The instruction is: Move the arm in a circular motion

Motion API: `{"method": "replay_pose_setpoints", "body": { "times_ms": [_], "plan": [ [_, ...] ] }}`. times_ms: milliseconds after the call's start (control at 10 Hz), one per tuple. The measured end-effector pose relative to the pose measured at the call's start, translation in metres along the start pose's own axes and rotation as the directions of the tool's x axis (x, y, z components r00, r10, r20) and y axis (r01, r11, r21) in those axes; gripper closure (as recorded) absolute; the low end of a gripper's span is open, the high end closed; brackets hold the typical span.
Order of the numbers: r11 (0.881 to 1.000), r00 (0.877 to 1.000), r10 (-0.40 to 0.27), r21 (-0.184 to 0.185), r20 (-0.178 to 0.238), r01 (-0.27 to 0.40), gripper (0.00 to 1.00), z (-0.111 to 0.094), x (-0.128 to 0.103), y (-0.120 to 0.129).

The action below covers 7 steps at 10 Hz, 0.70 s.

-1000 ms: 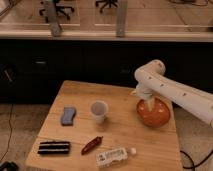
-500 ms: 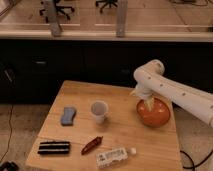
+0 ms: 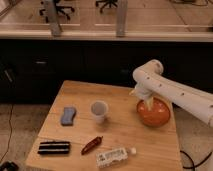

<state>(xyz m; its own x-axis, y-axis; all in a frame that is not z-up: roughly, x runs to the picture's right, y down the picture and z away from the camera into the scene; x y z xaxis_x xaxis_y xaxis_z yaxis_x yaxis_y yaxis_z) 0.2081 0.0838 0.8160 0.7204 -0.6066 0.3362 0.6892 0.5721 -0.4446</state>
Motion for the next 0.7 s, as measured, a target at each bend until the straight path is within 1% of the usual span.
{"method": "replay_pose_setpoints", "body": {
  "times_ms": [700],
  "plan": [
    [1.000, 1.000, -0.018, 0.004, -0.004, 0.018, 0.20, -0.0013, 0.0001, -0.0015]
  ]
}}
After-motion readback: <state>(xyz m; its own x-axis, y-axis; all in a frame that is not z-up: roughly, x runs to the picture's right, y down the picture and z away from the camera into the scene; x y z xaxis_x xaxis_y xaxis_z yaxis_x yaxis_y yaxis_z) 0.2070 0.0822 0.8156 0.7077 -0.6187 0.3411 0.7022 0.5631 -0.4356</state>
